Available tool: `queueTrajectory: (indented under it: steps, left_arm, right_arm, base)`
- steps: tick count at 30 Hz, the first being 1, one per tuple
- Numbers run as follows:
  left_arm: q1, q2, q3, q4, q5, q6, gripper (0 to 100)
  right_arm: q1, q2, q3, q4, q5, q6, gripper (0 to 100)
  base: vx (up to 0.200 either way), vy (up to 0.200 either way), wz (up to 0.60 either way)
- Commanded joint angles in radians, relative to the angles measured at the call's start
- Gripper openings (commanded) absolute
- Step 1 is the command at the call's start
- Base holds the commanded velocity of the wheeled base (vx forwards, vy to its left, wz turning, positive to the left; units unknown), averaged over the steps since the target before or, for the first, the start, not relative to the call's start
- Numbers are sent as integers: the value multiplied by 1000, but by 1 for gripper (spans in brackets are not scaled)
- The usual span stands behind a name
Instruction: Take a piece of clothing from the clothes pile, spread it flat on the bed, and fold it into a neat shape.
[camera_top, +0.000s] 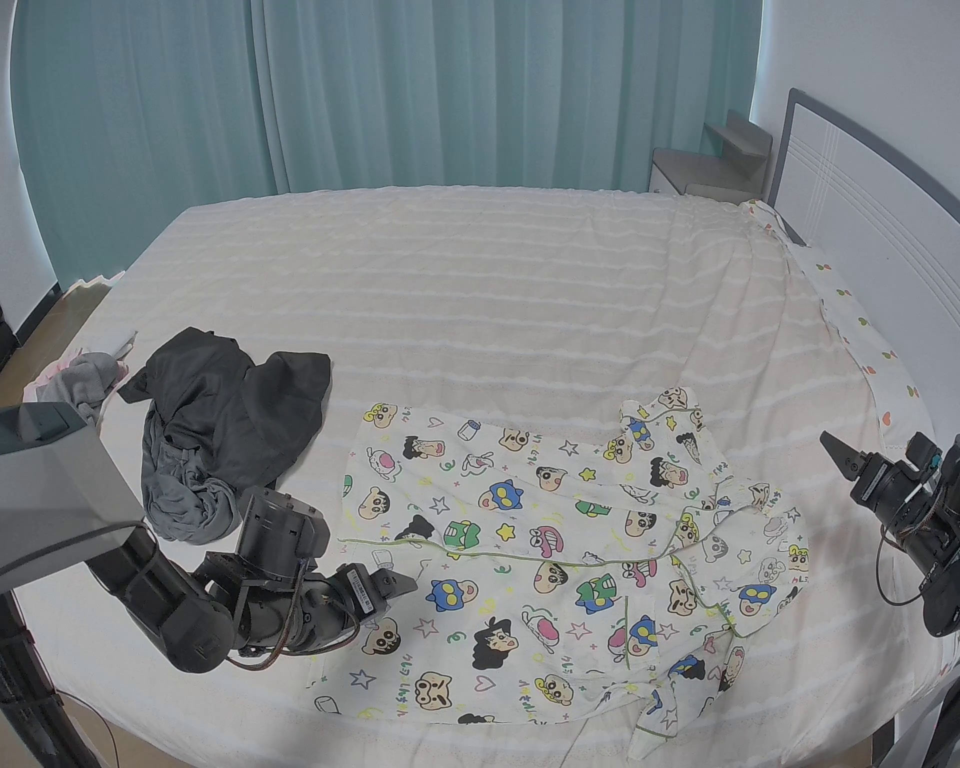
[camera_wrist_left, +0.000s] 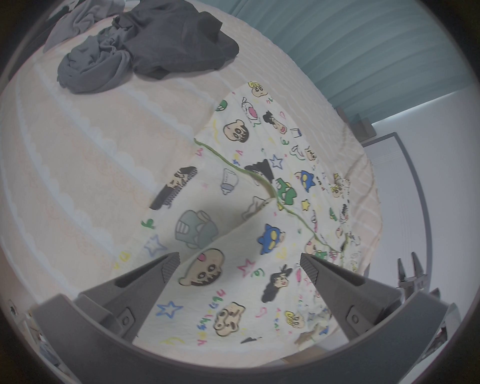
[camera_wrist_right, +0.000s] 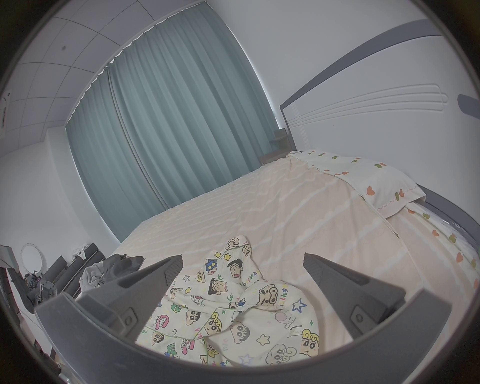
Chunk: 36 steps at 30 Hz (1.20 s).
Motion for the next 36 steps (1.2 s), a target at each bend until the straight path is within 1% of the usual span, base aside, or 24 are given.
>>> queueTrajectory:
  steps: [1,3,9,11,15,18,22,23,24,25,26,29,32,36]
  left_arm:
    - [8,97,-11,-6,41,33,100]
    - [5,134,-17,-26,46,35,100]
    - [-5,243,-17,-170,47,52,100]
    - [-7,243,-15,-193,46,47,100]
    - [-13,222,-5,-198,26,33,100]
    - [-41,202,3,-199,17,-5,100]
    - [-96,117,25,-201,-48,-73,100]
    - [-96,117,25,-201,-48,-73,100]
    - [-134,85,31,-199,-63,-99,100]
    - [-144,81,32,-201,-63,-103,100]
    - [-173,74,35,-199,-63,-114,100]
    - [-228,85,34,-201,-63,-114,100]
    - [-245,102,26,-201,-63,-114,100]
    - [-245,128,35,-201,-63,-112,100]
  right_arm:
    - [1,0,3,-7,1,0,100]
    - [2,0,3,-7,1,0,100]
    - [7,0,3,-7,1,0,100]
    - [7,0,5,-7,1,0,100]
    - [7,0,3,-7,1,0,100]
    - [7,1,3,-7,1,0,100]
    - [7,3,3,-7,1,0,100]
    - [7,3,3,-7,1,0,100]
    - [7,3,3,-7,1,0,100]
    - [7,4,3,-7,1,0,100]
    - [7,3,3,-7,1,0,100]
    - [7,3,3,-7,1,0,100]
    - [7,1,3,-7,1,0,100]
    - [7,3,3,-9,1,0,100]
  base:
    - [0,0,0]
    - [0,0,0]
    - [0,0,0]
    - [0,0,0]
    - [0,0,0]
    - [0,0,0]
    - [0,0,0]
    - [0,0,0]
    - [0,0,0]
    - [0,0,0]
    - [0,0,0]
    - [0,0,0]
    - [0,0,0]
    - [0,0,0]
